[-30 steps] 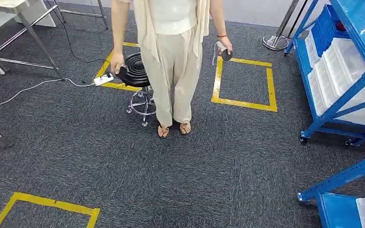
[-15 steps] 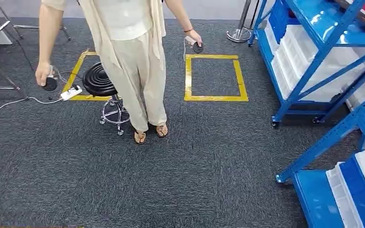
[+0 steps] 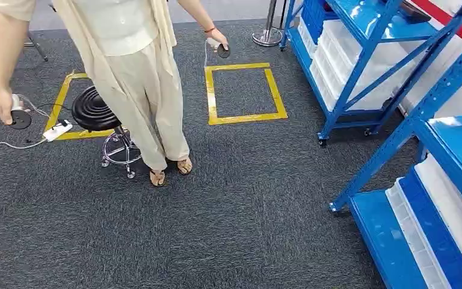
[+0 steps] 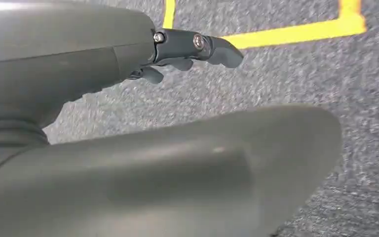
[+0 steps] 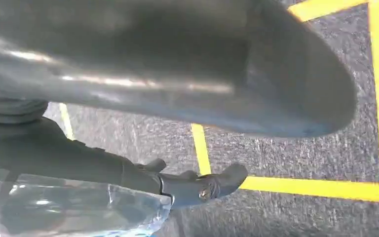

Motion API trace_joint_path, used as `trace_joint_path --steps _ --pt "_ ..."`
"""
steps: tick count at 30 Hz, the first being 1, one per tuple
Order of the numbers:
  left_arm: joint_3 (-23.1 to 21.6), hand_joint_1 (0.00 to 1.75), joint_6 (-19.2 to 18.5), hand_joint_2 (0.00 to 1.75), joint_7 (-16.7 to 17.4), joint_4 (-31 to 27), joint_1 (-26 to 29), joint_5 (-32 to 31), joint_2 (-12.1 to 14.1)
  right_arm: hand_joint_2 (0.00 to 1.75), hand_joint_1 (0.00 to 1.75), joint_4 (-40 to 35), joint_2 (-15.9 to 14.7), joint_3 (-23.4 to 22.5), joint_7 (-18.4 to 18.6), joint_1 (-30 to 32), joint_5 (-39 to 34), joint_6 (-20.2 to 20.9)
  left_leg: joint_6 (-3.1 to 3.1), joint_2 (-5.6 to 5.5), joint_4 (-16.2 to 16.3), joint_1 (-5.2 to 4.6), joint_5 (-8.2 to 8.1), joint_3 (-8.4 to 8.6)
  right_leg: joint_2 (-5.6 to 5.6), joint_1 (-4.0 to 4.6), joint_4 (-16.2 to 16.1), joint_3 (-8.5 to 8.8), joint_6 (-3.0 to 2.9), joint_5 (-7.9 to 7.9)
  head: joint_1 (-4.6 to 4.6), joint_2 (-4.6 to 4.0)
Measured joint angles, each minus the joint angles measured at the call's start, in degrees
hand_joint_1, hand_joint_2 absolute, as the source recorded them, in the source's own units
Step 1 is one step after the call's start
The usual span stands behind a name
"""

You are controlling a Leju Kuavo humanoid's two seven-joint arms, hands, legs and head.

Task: Take the parts from the cabinet and place them on the table.

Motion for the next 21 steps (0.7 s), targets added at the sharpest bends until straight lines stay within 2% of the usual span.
trace_joint_path --steps 1,2,4,5,6,7,8,9,10,11,12,13,14,15,16,17,18,19,20,21 --pt "0.2 0.0 -0.11 0.0 -0.31 -0.02 0.09 -0.11 0.26 0.0 0.0 -0.11 -0.68 -0.61 -0.58 -0.15 -0.54 0.26 -0.7 0.49 0.08 -0.2 -0.5 0.34 0.49 0.82 -0.37 0.05 -0.39 0.47 -0.24 0.0" --pt "0.31 0.0 -0.24 0.0 -0.39 -0.11 0.02 -0.24 0.59 0.0 0.0 -0.11 -0.88 -1.16 -1.09 -0.06 -0.79 0.43 -1.05 1.03 0.06 -0.15 -0.75 0.63 1.29 0.88 -0.31 -0.08 -0.94 0.4 -0.35 0.0" --pt "0.33 0.0 -0.48 0.0 -0.77 -0.17 -0.15 -0.33 0.81 0.0 0.0 -0.11 -1.75 -2.19 -1.86 0.09 -1.38 0.81 -1.65 2.34 -0.15 0.2 -0.97 1.2 2.55 1.16 -0.33 -0.12 -1.63 0.45 -0.39 0.0" --pt "0.35 0.0 -0.94 0.0 -0.94 -0.22 -0.17 -0.31 1.05 0.0 0.0 -0.11 -2.17 -2.85 -2.34 0.2 -1.92 1.24 -2.21 1.18 0.47 0.81 -1.46 1.08 3.33 -0.51 -0.59 0.64 -2.3 0.8 -0.39 0.0" --pt "0.39 0.0 -1.76 0.0 -1.24 -0.22 -0.16 -0.13 1.27 0.0 0.0 -0.11 -2.27 -3.37 -3.07 0.3 -2.53 2.52 -2.32 -1.81 2.28 0.81 -3.05 0.46 3.77 -0.13 -0.57 0.62 -2.81 0.99 -0.61 0.0" --pt "0.44 0.0 -2.65 0.0 -1.55 -0.22 -0.06 -0.16 1.36 0.0 0.0 -0.11 -2.67 -3.98 -3.69 0.29 -2.97 4.51 -2.22 -3.7 5.91 0.87 -5.6 -1.12 4.2 0.08 -0.55 0.57 -3.59 1.05 -0.68 0.0" --pt "0.53 0.0 -3.66 0.0 -1.88 -0.22 0.13 -0.13 1.62 0.0 0.0 -0.11 -2.82 -4.4 -4.53 0.28 -2.97 7.27 -2.21 -4.65 10.7 0.84 -8.1 -3.33 4.98 0.33 -0.55 0.5 -3.78 1.08 -0.66 0.0" --pt "0.61 0.0 -5.49 0.0 -2.52 -0.22 0.32 -0.13 1.86 0.0 0.0 -0.11 -3.06 -4.64 -5.55 0.33 -2.97 11.32 -2.25 -4.99 15.27 0.86 -9.76 -5.62 5.95 0.58 -0.54 0.48 -3.8 1.07 -0.7 0.0" --pt "0.68 0.0 -7.31 0.0 -3.11 -0.22 0.39 -0.07 2.19 0.0 0.0 -0.11 -3.28 -4.81 -6.38 0.45 -3.04 15.51 -2.2 -5.07 17.55 0.85 -10.14 -6.94 6.73 0.77 -0.51 0.5 -3.8 1.07 -0.66 0.0" --pt "0.68 0.0 -8.9 0.0 -3.59 -0.22 0.41 -0.07 2.41 0.0 0.0 -0.11 -3.65 -5.08 -6.88 0.57 -3.12 19.11 -2.07 -5.09 17.38 0.87 -9.09 -7.22 7.59 0.82 -0.5 0.62 -3.79 1.06 -0.68 0.0" --pt "0.68 0.0 -9.58 0.0 -3.83 -0.22 0.39 -0.07 2.54 0.0 0.0 -0.11 -3.76 -5.23 -7.19 0.68 -3.03 20.99 -1.98 -5.11 14.96 0.89 -6.95 -6.37 8.37 0.83 -0.45 0.73 -3.77 1.05 -0.68 0.0" --pt "0.66 0.0 -10.21 0.0 -4.05 -0.22 0.39 -0.31 2.74 0.0 0.0 -0.09 -3.76 -5.25 -7.43 0.8 -2.51 22.95 -1.89 -5.27 10.47 0.96 -4.0 -4.42 9.2 0.79 -0.41 0.89 -3.76 1.04 -0.72 0.0" --pt "0.63 0.0 -10.76 0.0 -4.2 -0.24 0.39 -0.81 3.04 0.0 0.0 -0.09 -3.83 -5.18 -7.43 0.96 -1.41 25.25 -1.86 -6.0 5.93 1.13 -1.55 -2.39 9.92 0.76 -0.38 1.01 -3.74 1.03 -0.77 0.0" --pt "0.57 0.0 -11.43 0.0 -4.29 -0.22 0.39 -1.38 3.28 0.0 0.0 -0.09 -4.2 -4.92 -6.64 1.1 0.45 28.29 -1.83 -9.75 1.91 1.59 -0.48 -0.78 10.69 0.82 -0.29 0.75 -3.52 0.98 -0.83 0.0" --pt "0.53 0.0 -11.76 0.0 -4.28 -0.24 0.32 -1.47 3.65 0.0 0.0 -0.07 -4.55 -4.4 -5.76 0.99 1.93 29.97 -1.82 -9.61 1.58 1.26 -0.53 -0.82 11.16 1.39 -0.02 0.42 -3.15 0.9 -0.85 0.0" --pt "0.5 0.0 -12.07 0.0 -4.26 -0.24 0.38 -1.6 3.78 0.0 0.0 -0.07 -4.9 -3.67 -4.77 1.06 3.51 31.52 -1.62 -8.68 1.57 1.21 -0.39 -1.05 11.51 1.32 -0.02 0.08 -2.87 1.06 -0.77 0.0" --pt "0.5 0.0 -12.26 0.0 -4.2 -0.24 0.39 -1.6 4.0 0.0 0.0 -0.07 -5.6 -2.62 -3.68 1.27 5.3 33.1 -1.43 -8.33 1.6 0.8 -0.39 -0.95 11.95 1.23 -0.19 -0.64 -2.53 1.18 -0.79 0.0" --pt "0.5 0.0 -12.41 0.0 -3.98 -0.26 0.3 -1.6 4.11 0.0 0.0 0.0 -5.82 -2.1 -3.27 1.56 5.84 34.16 -0.98 -7.85 1.6 0.51 -0.38 -0.93 12.46 0.98 -0.4 -0.76 -2.03 1.33 -0.85 0.0" --pt "0.5 0.0 -12.83 0.0 -3.8 -0.28 0.21 -1.6 4.27 0.0 0.0 0.09 -6.28 -1.62 -3.25 1.87 6.23 35.52 -0.32 -7.15 1.12 0.67 0.0 -0.88 12.84 1.11 -0.31 -0.97 -1.55 1.34 -0.81 0.0" --pt "0.5 0.0 -13.18 0.0 -3.5 -0.31 -0.01 -1.6 4.44 0.0 0.0 0.17 -6.73 -0.99 -3.6 2.05 6.34 37.49 0.35 -6.35 0.77 0.76 0.45 -0.85 10.59 0.96 0.95 -1.0 -1.59 0.81 -0.83 0.0"
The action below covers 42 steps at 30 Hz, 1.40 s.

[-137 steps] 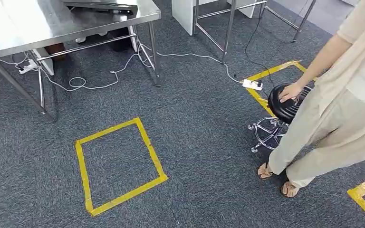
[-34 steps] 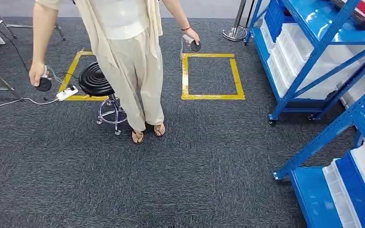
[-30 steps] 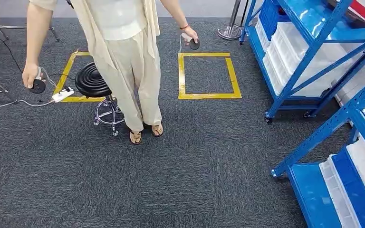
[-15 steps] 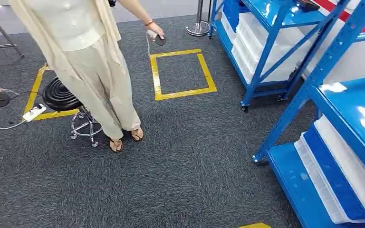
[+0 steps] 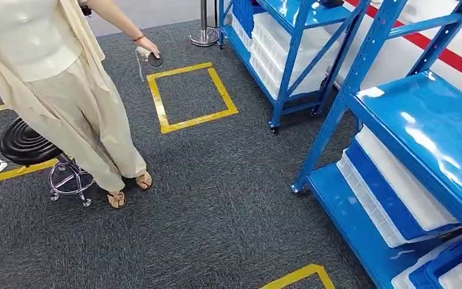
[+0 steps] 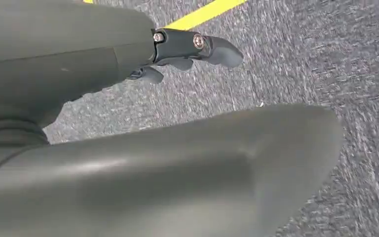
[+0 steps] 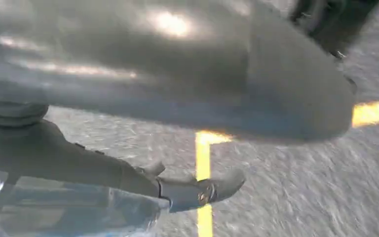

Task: Take the parts from the cabinet and place them on the table.

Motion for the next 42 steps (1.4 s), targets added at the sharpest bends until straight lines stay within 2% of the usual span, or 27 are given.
trace_joint_path --steps 2,4,5,6,8,9,10,14,15,17,19,20,22,23,24,25,27,29,31,32,34,35,37,39,40,41,42 --pt "0.0 0.0 -0.55 0.0 0.24 0.0 0.11 0.0 0.02 0.0 0.0 0.04 -0.46 0.81 -0.37 -0.03 0.29 2.09 0.61 1.17 -0.07 -0.17 0.01 -0.2 -3.67 0.03 6.54 -3.52 -0.64 -3.69 0.4 0.0" --pt "0.02 0.0 -0.94 0.0 0.42 0.0 0.4 0.0 0.02 0.0 0.0 0.04 -0.51 1.67 -0.37 -0.24 0.81 2.37 0.67 2.91 -0.04 -0.33 -0.02 -0.43 -4.43 -0.19 15.55 -7.96 -0.7 -7.42 0.44 0.0" --pt "0.02 0.0 -1.03 0.0 0.57 0.02 0.42 0.0 0.02 0.0 0.0 0.04 -0.46 1.88 -0.24 -0.19 0.87 2.09 0.66 3.68 -0.04 -0.35 -0.02 -0.47 -4.54 -0.33 17.48 -8.77 -0.25 -7.74 0.44 0.0" --pt "0.02 0.0 -1.05 0.0 0.63 0.02 0.43 0.0 0.02 0.0 0.0 0.07 -0.4 1.99 -0.16 -0.02 0.87 1.8 0.62 4.4 -0.04 -0.35 -0.04 -0.53 -4.62 -0.46 16.09 -7.92 0.36 -6.97 0.39 0.0" --pt "0.02 0.0 -1.27 0.0 0.64 0.02 0.41 0.0 -0.02 0.0 0.0 0.13 -0.24 2.23 0.08 0.14 0.76 0.97 0.42 5.65 0.0 -0.28 -0.14 -0.38 -5.83 -0.65 6.58 -2.49 1.63 -3.57 0.48 0.0" --pt "0.02 0.0 -1.4 0.0 0.66 0.02 0.39 0.0 -0.04 0.0 0.0 0.15 -0.13 2.36 0.08 0.05 0.76 0.51 0.17 6.31 0.07 -0.33 -0.24 -0.16 -7.97 -0.81 0.91 0.86 1.95 -2.11 0.55 0.0" --pt "0.02 0.0 -1.45 0.0 0.68 0.0 0.43 0.0 0.0 0.0 0.0 0.13 0.11 2.52 0.08 -0.15 0.74 0.25 -0.3 6.77 0.13 -0.75 -0.53 0.06 -10.18 -0.41 -0.59 1.37 1.36 -1.61 0.61 0.0" --pt "0.02 0.0 -1.4 0.0 0.72 0.0 0.01 -0.28 0.0 0.0 0.0 0.15 0.33 2.63 0.06 -0.12 0.68 -0.94 -2.0 9.2 -0.17 -0.35 -1.21 1.38 -7.47 0.41 -1.02 1.41 -0.85 -1.13 0.22 0.0" --pt "0.0 0.0 -1.23 0.0 0.79 0.02 -0.07 -0.59 -0.02 0.0 0.0 0.15 0.33 2.63 0.06 -0.07 0.68 -1.56 -2.55 7.75 0.45 0.21 -1.66 1.22 -6.82 -0.85 -1.3 2.28 -1.42 -0.77 0.18 0.0" --pt "-0.07 0.0 -0.83 0.0 0.81 0.02 0.01 -1.49 -0.15 0.0 0.0 0.15 0.48 2.63 0.13 -0.26 0.66 -2.78 -2.7 2.39 6.75 0.21 -6.33 -1.37 -5.78 -0.47 -1.26 2.13 -2.28 -0.55 -0.09 0.0" --pt "-0.09 0.0 -0.86 0.0 0.9 0.02 0.3 -1.95 -0.11 0.0 0.0 0.15 0.92 2.63 0.54 -0.4 0.66 -3.05 -2.72 1.34 15.59 0.13 -10.13 -5.73 -4.27 -0.15 -1.23 2.03 -2.34 -0.53 -0.11 0.0" --pt "-0.11 0.0 -0.88 0.0 0.92 0.02 0.39 -2.03 -0.11 0.0 0.0 0.15 1.07 2.63 0.74 -0.41 0.61 -3.09 -2.67 1.26 17.87 0.11 -10.26 -7.1 -3.55 -0.04 -1.22 2.08 -2.36 -0.53 -0.11 0.0" --pt "-0.15 0.0 -1.05 0.0 0.99 0.04 0.43 -2.32 -0.2 0.0 0.0 0.17 1.59 2.63 1.29 -0.41 0.55 -3.18 -2.28 1.18 13.61 0.12 -5.85 -5.87 -1.9 0.09 -1.2 2.4 -2.34 -0.56 -0.11 0.0" --pt "-0.18 0.0 -1.05 0.0 1.01 0.04 0.42 -2.65 -0.2 0.0 0.0 0.17 1.81 2.63 1.59 -0.42 0.46 -3.27 -2.01 0.83 8.75 0.12 -2.93 -3.79 -1.12 0.1 -1.2 2.6 -2.29 -0.59 -0.08 0.0" --pt "-0.18 0.0 -1.07 0.0 1.05 0.04 0.42 -2.71 -0.2 0.0 0.0 0.17 2.01 2.63 1.81 -0.43 0.35 -3.53 -1.7 -0.66 3.35 0.12 -0.22 -1.47 -0.4 0.09 -1.2 2.72 -2.27 -0.61 -0.11 0.0" --pt "-0.18 0.0 -1.07 0.0 1.07 0.04 0.4 -2.82 -0.2 0.0 0.0 0.17 2.29 2.6 2.27 -0.52 0.11 -3.77 -1.4 -3.18 0.97 0.18 -0.42 -0.47 0.18 0.3 -1.1 2.55 -2.14 -0.63 -0.11 0.0" --pt "-0.26 0.0 -0.9 0.0 1.07 0.04 0.36 -3.24 -0.54 0.0 0.0 0.17 2.58 2.52 2.94 -0.57 -0.2 -4.05 -1.38 -1.69 0.55 -0.26 -0.23 -0.53 1.25 0.4 -1.18 1.81 -1.49 -0.5 -0.13 0.0" --pt "-0.42 0.0 -0.57 0.0 0.9 0.04 0.11 -3.52 -1.07 0.0 0.0 0.2 2.88 2.41 3.78 -0.3 -0.44 -4.25 -0.58 -0.61 -0.14 -0.47 0.13 -0.26 2.23 0.3 -1.56 1.15 -0.57 -0.34 -0.15 0.0" --pt "-0.48 0.0 -0.57 0.0 0.74 0.04 -0.03 -3.78 -1.64 0.0 0.0 0.2 3.14 2.34 4.19 -0.46 -0.46 -4.27 0.45 0.7 -0.81 -0.24 0.72 -0.19 -2.72 0.33 1.95 -0.22 -0.83 -2.43 0.04 0.0" --pt "-0.53 0.0 -0.62 0.0 0.77 0.04 0.12 -3.85 -1.79 0.0 0.0 0.2 3.28 2.32 4.33 -0.61 -0.46 -4.4 0.5 1.55 -0.8 -0.27 0.7 -0.21 -3.9 0.2 6.13 -2.37 -1.09 -4.72 0.24 0.0" --pt "-0.7 0.0 -0.66 0.0 0.77 0.04 0.23 -3.85 -1.99 0.0 0.0 0.22 3.56 2.19 4.39 -0.66 -0.53 -4.77 0.51 3.01 -0.79 -0.3 0.67 -0.39 -4.44 -0.02 14.75 -6.75 -0.95 -8.11 0.22 0.0" --pt "-0.81 0.0 -0.68 0.0 0.77 0.04 0.23 -3.85 -2.05 0.0 0.0 0.22 3.67 2.1 4.48 -0.59 -0.55 -4.84 0.49 3.62 -0.79 -0.29 0.66 -0.43 -4.51 -0.14 16.83 -7.74 -0.46 -8.44 0.29 0.0" --pt "-0.87 0.0 -0.68 0.0 0.77 0.04 0.21 -3.85 -2.36 0.0 0.0 0.22 3.78 1.93 4.57 -0.34 -0.57 -4.88 0.39 4.72 -0.77 -0.2 0.6 -0.37 -4.8 -0.45 13.55 -5.97 0.77 -6.57 0.31 0.0" --pt "-1.0 0.0 -0.68 0.0 0.77 0.04 0.22 -3.85 -2.54 0.0 0.0 0.22 3.78 1.73 4.56 -0.22 -0.59 -4.93 -0.02 5.83 -0.71 -0.06 0.39 -0.11 -6.77 -0.87 2.99 -0.25 2.01 -2.8 0.31 0.0" --pt "-1.05 0.0 -0.68 0.0 0.77 0.02 0.22 -3.85 -2.45 0.0 0.0 0.22 3.93 1.62 4.56 -0.35 -0.63 -4.93 -0.4 6.37 -0.69 -0.36 0.25 0.16 -9.47 -0.94 -1.28 1.9 1.87 -1.76 0.59 0.0" --pt "-1.07 0.0 -0.7 0.0 0.74 0.04 0.31 -3.85 -2.45 0.0 0.0 0.22 3.95 1.53 4.63 -0.57 -0.81 -4.86 -1.03 6.96 -0.55 -0.68 -0.19 0.44 -9.96 -0.25 -1.39 1.68 1.37 -1.23 0.7 0.0" --pt "-1.09 0.0 -0.84 0.0 0.7 0.04 0.28 -3.85 -2.45 0.0 0.0 0.22 4.06 1.42 4.74 -0.55 -1.05 -4.82 -1.45 7.4 -0.59 -0.67 -0.35 0.74 -8.96 -0.31 -1.2 1.62 0.38 -1.13 0.26 0.0"
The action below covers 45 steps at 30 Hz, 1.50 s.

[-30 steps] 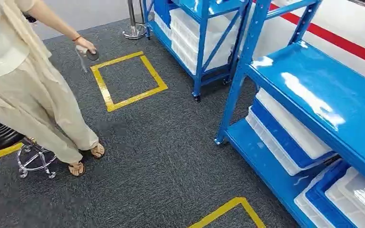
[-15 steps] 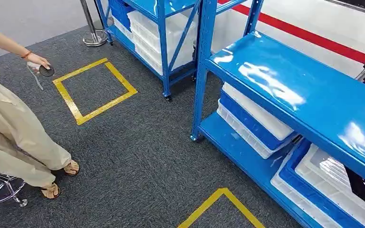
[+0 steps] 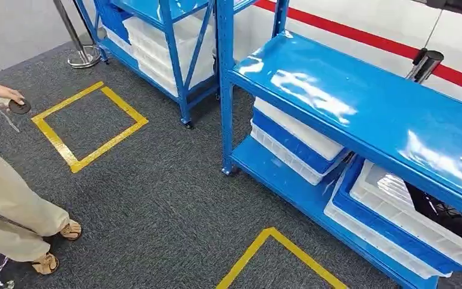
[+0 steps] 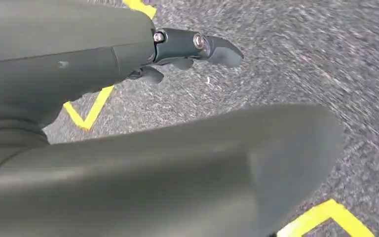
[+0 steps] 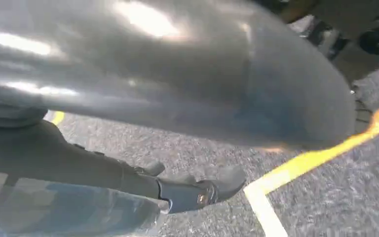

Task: Take the parts from the cabinet and place them on the table.

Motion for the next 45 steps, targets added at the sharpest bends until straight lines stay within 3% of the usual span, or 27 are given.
trace_joint_path --steps 3,5,6,8,10,12,13,14,18,19,20,21,24,26,28,29,30,31,33,34,36,38,39,41,43,44,45 --pt "-0.24 0.0 -0.24 0.0 -0.11 0.0 -0.37 -0.07 -0.17 0.0 0.0 0.15 0.33 -0.35 1.05 0.37 -0.15 0.04 -1.18 1.56 -0.24 0.61 -0.26 0.89 1.87 0.13 -0.25 0.19 -1.5 0.26 0.0 0.0" --pt "-0.28 0.0 -0.37 0.0 -0.2 0.02 -0.34 -0.09 -0.26 0.0 0.0 0.15 0.63 -0.39 1.2 0.46 -0.15 -0.09 -1.55 -3.79 3.31 1.14 -3.29 -0.37 2.84 -0.51 -0.33 0.75 -2.56 0.75 -0.45 0.0" --pt "-0.28 0.0 -0.37 0.0 -0.2 0.02 -0.16 -0.09 -0.28 0.0 0.0 0.15 0.65 -0.41 1.22 0.43 -0.17 -0.11 -1.6 -5.22 7.22 1.12 -5.73 -2.1 3.42 -0.36 -0.33 0.64 -2.81 0.73 -0.52 0.0" --pt "-0.26 0.0 -0.35 0.0 -0.2 0.02 0.24 -0.09 -0.24 0.0 0.0 0.17 0.92 -0.46 1.27 0.48 -0.15 -0.2 -1.71 -6.04 15.56 1.1 -9.09 -6.2 5.01 0.1 -0.32 0.51 -2.97 0.82 -0.52 0.0" --pt "-0.26 0.0 -0.37 0.0 -0.2 0.04 0.44 -0.09 -0.31 0.0 0.0 0.17 1.05 -0.5 1.79 0.59 -0.15 -0.46 -1.45 -6.07 15.75 1.11 -7.4 -6.89 6.52 0.41 -0.31 0.57 -3.02 0.84 -0.52 0.0" --pt "-0.26 0.0 -0.35 0.0 -0.24 0.04 0.42 -0.09 -0.31 0.0 0.0 0.17 1.26 -0.52 2.16 0.57 -0.15 -0.81 -0.68 -6.75 7.02 1.05 -1.77 -3.14 8.06 0.58 -0.31 0.85 -3.01 0.84 -0.52 0.0" --pt "-0.26 0.0 -0.33 0.0 -0.26 0.04 0.43 -0.09 -0.31 0.0 0.0 0.17 1.38 -0.55 2.18 0.59 -0.15 -0.92 -0.14 -8.52 2.3 0.96 0.5 -0.96 8.71 0.59 -0.31 0.92 -3.0 0.84 -0.54 0.0" --pt "-0.28 0.0 -0.28 0.0 -0.26 0.04 0.42 -0.09 -0.09 0.0 0.0 0.17 1.82 -0.55 2.21 0.57 -0.15 -1.01 0.34 -10.87 0.87 1.02 -0.21 -0.29 9.03 0.6 -0.3 0.75 -2.86 0.89 -0.37 0.0" --pt "-0.28 0.0 -0.09 0.0 -0.39 0.07 0.19 -0.09 -0.24 0.0 0.0 0.2 2.01 -0.7 2.27 0.53 -0.04 -1.57 0.94 -8.53 -0.32 0.15 0.43 -0.08 11.18 0.47 -0.84 -0.7 -1.29 1.53 -0.76 0.0" --pt "-0.28 0.0 -0.11 0.0 -0.44 0.07 0.15 -0.09 -0.48 0.0 0.0 0.2 2.1 -0.74 2.27 0.5 0.02 -1.93 1.34 -7.57 -1.56 0.88 1.3 0.4 9.94 0.62 0.01 -0.47 -1.3 1.26 -0.61 0.0" --pt "-0.3 0.0 -0.13 0.0 -0.48 0.07 0.14 -0.09 -0.55 0.0 0.0 0.2 2.23 -0.74 2.27 0.44 0.09 -2.03 1.66 -7.11 -2.0 0.66 1.35 0.6 6.93 0.68 1.59 -1.54 -1.31 0.22 -0.54 0.0" --pt "-0.28 0.0 -0.17 0.0 -0.46 0.07 0.25 -0.09 -0.59 0.0 0.0 0.2 2.27 -0.74 2.25 0.35 0.13 -2.16 1.85 -6.26 -1.99 0.63 1.4 0.53 5.36 0.64 5.31 -3.6 -1.57 -2.04 -0.2 0.0" --pt "-0.28 0.0 -0.17 0.0 -0.46 0.07 0.46 0.0 -0.81 0.0 0.0 0.2 2.42 -0.81 2.25 0.07 0.09 -2.38 1.82 -3.85 -1.93 0.48 1.34 0.29 4.47 0.03 16.72 -9.32 -0.95 -6.42 -0.09 0.0" --pt "-0.28 0.0 -0.17 0.0 -0.46 0.07 0.45 0.0 -0.94 0.0 0.0 0.2 2.47 -0.83 2.27 0.23 0.02 -2.45 1.54 -2.43 -1.91 0.66 1.22 0.33 4.03 -0.55 12.91 -7.1 0.7 -4.24 -0.08 0.0" --pt "-0.26 0.0 -0.17 0.0 -0.46 0.07 0.45 0.02 -1.16 0.0 0.0 0.2 2.45 -0.85 2.27 0.25 0.0 -2.51 0.9 -1.32 -1.83 0.9 0.95 0.73 1.74 -1.1 1.8 -0.74 2.08 -0.55 -0.04 0.0" --pt "-0.26 0.0 -0.17 0.0 -0.46 0.07 0.46 0.02 -1.12 0.0 0.0 0.2 2.54 -0.87 2.27 0.01 0.0 -2.54 0.29 -0.72 -1.76 0.49 0.71 1.03 -0.76 -1.05 -0.98 0.76 1.64 0.32 0.2 0.0" --pt "-0.26 0.0 -0.17 0.0 -0.48 0.07 0.5 0.02 -1.09 0.0 0.0 0.17 2.58 -0.87 2.27 -0.07 -0.02 -2.54 -0.29 -0.22 -1.66 0.42 0.28 1.31 -0.58 -0.42 -1.38 0.74 1.13 0.81 0.22 0.0" --pt "-0.26 0.0 -0.13 0.0 -0.46 0.07 0.38 0.02 -1.07 0.0 0.0 0.2 2.73 -0.87 2.27 -0.04 -0.07 -2.56 -0.64 0.1 -1.63 0.34 0.07 1.53 0.17 -0.53 -1.1 0.74 0.31 0.82 -0.26 0.0" --pt "-0.28 0.0 -0.13 0.0 -0.46 0.07 0.08 0.07 -1.16 0.0 0.0 0.2 2.75 -0.96 2.27 0.09 -0.06 -2.56 -1.14 1.19 -1.6 0.65 -0.34 2.15 1.42 -0.64 -0.75 0.17 -0.33 0.51 -0.2 0.0" --pt "-0.26 0.0 -0.11 0.0 -0.46 0.07 0.0 0.09 -1.2 0.0 0.0 0.2 2.71 -1.01 2.27 0.06 -0.04 -2.58 -1.66 0.91 -1.36 1.13 -0.63 2.29 2.05 -0.99 -0.88 0.75 -0.9 0.64 -0.19 0.0" --pt "-0.26 0.0 -0.04 0.0 -0.46 0.07 -0.01 0.11 -1.14 0.0 0.0 0.2 2.91 -1.07 2.25 0.0 0.09 -2.84 -1.94 -4.11 2.97 1.28 -4.3 0.68 2.96 -0.99 -0.85 0.9 -1.69 0.92 -0.3 0.0" --pt "-0.24 0.0 0.0 0.0 -0.46 0.07 0.38 0.15 -1.11 0.0 0.0 0.2 2.99 -1.16 2.12 -0.03 0.22 -3.04 -1.75 -5.7 12.12 1.25 -8.96 -3.68 4.25 -0.6 -0.8 0.74 -2.08 0.94 -0.46 0.0" --pt "-0.24 0.0 0.0 0.0 -0.46 0.07 0.5 0.15 -1.11 0.0 0.0 0.2 2.99 -1.18 2.1 0.0 0.29 -3.06 -1.64 -5.83 14.98 1.24 -9.73 -5.24 4.93 -0.42 -0.78 0.7 -2.08 0.94 -0.48 0.0" --pt "-0.24 0.0 0.0 0.0 -0.46 0.09 0.58 0.15 -1.14 0.0 0.0 0.2 2.99 -1.27 2.1 0.05 0.29 -3.08 -1.23 -5.93 13.53 1.25 -6.82 -5.23 6.52 -0.24 -0.77 0.87 -2.07 0.94 -0.48 0.0" --pt "-0.22 0.0 0.0 0.0 -0.46 0.09 0.56 0.15 -1.14 0.0 0.0 0.2 3.1 -1.33 2.1 -0.06 0.26 -3.21 -0.78 -7.14 3.94 1.28 -0.83 -1.09 8.05 -0.25 -0.76 1.22 -2.03 0.92 -0.48 0.0" --pt "-0.2 0.0 0.0 0.0 -0.48 0.09 0.59 0.17 -1.11 0.0 0.0 0.2 3.19 -1.35 2.1 -0.05 0.22 -3.24 -0.51 -9.69 0.42 1.39 -0.03 0.44 8.61 -0.38 -0.81 0.97 -1.99 0.94 -0.52 0.0" --pt "-0.17 0.0 -0.02 0.0 -0.48 0.09 0.58 0.17 -1.16 0.0 0.0 0.2 3.23 -1.4 2.03 -0.26 0.09 -3.24 -0.66 -10.04 -0.14 1.11 -0.38 0.5 9.04 0.36 -0.58 0.78 -1.65 0.9 -0.41 0.0"
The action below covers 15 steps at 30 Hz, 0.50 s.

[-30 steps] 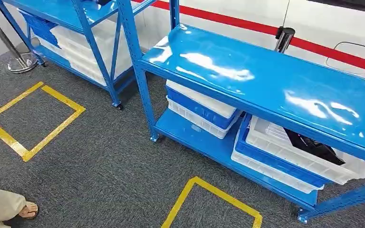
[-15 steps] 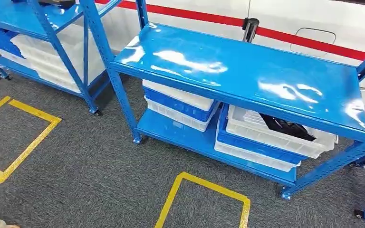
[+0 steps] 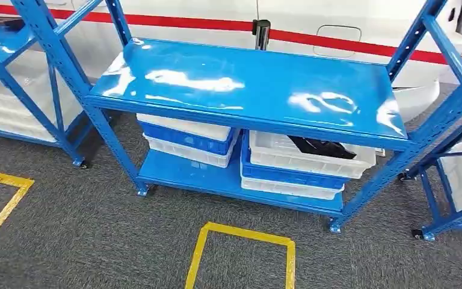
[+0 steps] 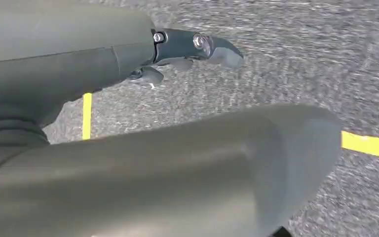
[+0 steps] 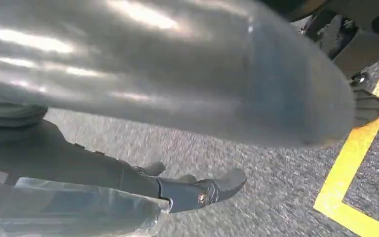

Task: Take the parts from the cabinet and place them on the table.

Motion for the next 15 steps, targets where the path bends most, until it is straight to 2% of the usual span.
trace_joint_path --steps 1,2,3,4,5,6,7,8,9,10,11,12,13,14,15 --pt "0.0 0.0 0.0 0.0 -0.02 0.0 -0.01 0.0 0.0 0.0 0.0 0.0 -0.02 -0.04 -0.02 -0.03 -0.04 0.0 0.03 0.69 0.11 -0.21 0.07 -0.17 0.65 -0.2 -0.03 -0.35 0.37 0.22 -0.11 0.0" --pt "0.0 0.0 0.0 0.0 -0.02 0.0 -0.02 0.0 0.0 0.0 0.0 0.0 -0.02 -0.07 -0.04 0.04 -0.09 0.0 0.31 1.19 0.12 -0.51 0.07 -0.16 1.04 -0.45 -0.31 -0.53 0.78 0.37 -0.07 0.0" --pt "0.0 0.0 0.0 0.0 -0.04 0.0 -0.13 0.0 0.0 0.0 0.0 0.0 0.02 -0.09 -0.04 0.23 -0.09 -0.02 0.64 1.68 0.08 -0.74 0.23 -0.12 1.57 -0.65 -0.68 -0.78 1.33 0.62 -0.15 0.0" --pt "0.0 0.0 0.0 0.0 -0.06 0.0 -0.27 0.0 -0.04 0.0 0.0 0.0 0.07 -0.09 -0.04 0.28 -0.04 -0.17 1.3 2.35 -0.7 -0.43 0.71 0.05 1.72 -0.24 -0.65 -1.17 1.77 0.61 -0.05 0.0" --pt "0.0 0.0 0.0 0.0 -0.09 0.0 -0.41 0.0 -0.09 0.0 0.0 0.0 0.11 -0.09 -0.04 0.29 0.0 -0.2 1.8 3.15 -0.98 -0.32 1.04 0.03 -0.81 -0.31 0.69 -1.46 1.66 -0.01 0.02 0.0" --pt "0.0 0.0 0.02 0.0 -0.11 0.0 -0.37 0.04 -0.16 0.0 0.0 0.0 0.11 -0.09 -0.04 0.13 0.02 -0.28 2.22 3.55 -1.0 -0.41 1.08 -0.11 -2.96 -0.1 3.29 -2.94 1.21 -1.74 0.22 0.0" --pt "0.0 0.0 0.02 0.0 -0.11 0.0 -0.18 0.09 -0.13 0.0 0.0 0.0 0.09 -0.11 -0.04 -0.06 0.02 -0.39 2.31 4.36 -0.99 -0.6 1.05 -0.14 -3.97 -0.18 7.34 -5.03 0.85 -3.88 0.55 0.0" --pt "0.02 0.0 0.02 0.0 -0.11 0.0 -0.06 0.09 -0.15 0.0 0.0 0.0 0.07 -0.11 -0.04 -0.12 0.02 -0.53 2.34 5.24 -0.97 -0.76 1.04 -0.23 -4.44 -0.2 12.6 -7.66 0.64 -6.13 0.53 0.0" --pt "0.02 0.0 0.02 0.0 -0.11 0.0 -0.05 0.09 -0.15 0.0 0.0 0.0 0.07 -0.11 -0.04 -0.14 0.02 -0.52 2.36 6.0 -0.93 -0.88 1.03 -0.36 -4.59 -0.2 16.69 -9.63 0.75 -7.47 0.57 0.0" --pt "0.02 0.0 0.02 0.0 -0.11 0.0 -0.06 0.09 -0.15 0.0 0.0 0.0 0.07 -0.11 -0.04 -0.1 0.02 -0.52 2.36 6.67 -0.94 -0.92 1.02 -0.36 -4.63 -0.2 18.26 -10.21 1.09 -7.63 0.55 0.0" --pt "0.02 0.0 0.02 0.0 -0.11 0.0 -0.09 0.09 -0.15 0.0 0.0 0.0 0.07 -0.13 -0.04 0.0 0.02 -0.55 2.34 7.33 -0.93 -0.94 1.01 -0.36 -4.7 -0.19 16.65 -9.18 1.6 -6.73 0.53 0.0" --pt "0.02 0.0 0.02 0.0 -0.11 0.0 -0.11 0.09 -0.18 0.0 0.0 0.0 0.07 -0.13 -0.04 0.16 0.02 -0.57 2.28 7.94 -0.93 -0.94 0.96 -0.24 -5.01 -0.19 12.4 -6.66 2.14 -4.97 0.7 0.0" --pt "0.02 0.0 0.02 0.0 -0.09 0.0 -0.13 0.09 -0.22 0.0 0.0 0.0 0.02 -0.13 -0.04 0.18 0.07 -0.57 2.2 8.47 -0.92 -0.94 0.91 -0.13 -5.78 -0.19 6.8 -3.55 2.56 -3.04 0.66 0.0" --pt "0.02 0.0 0.02 0.0 -0.11 0.0 -0.17 0.09 -0.22 0.0 0.0 0.0 0.0 -0.15 -0.04 0.11 0.06 -0.59 1.99 8.96 -0.86 -1.0 0.79 0.12 -8.1 -0.18 1.36 -0.44 2.67 -1.57 0.77 0.0" --pt "0.02 0.0 0.02 0.0 -0.09 0.0 -0.14 0.09 -0.22 0.0 0.0 0.0 0.0 -0.15 -0.04 -0.13 0.06 -0.59 1.66 9.51 -0.82 -1.48 0.56 0.31 -10.34 0.14 -0.17 -0.06 1.95 -1.0 0.77 0.0"
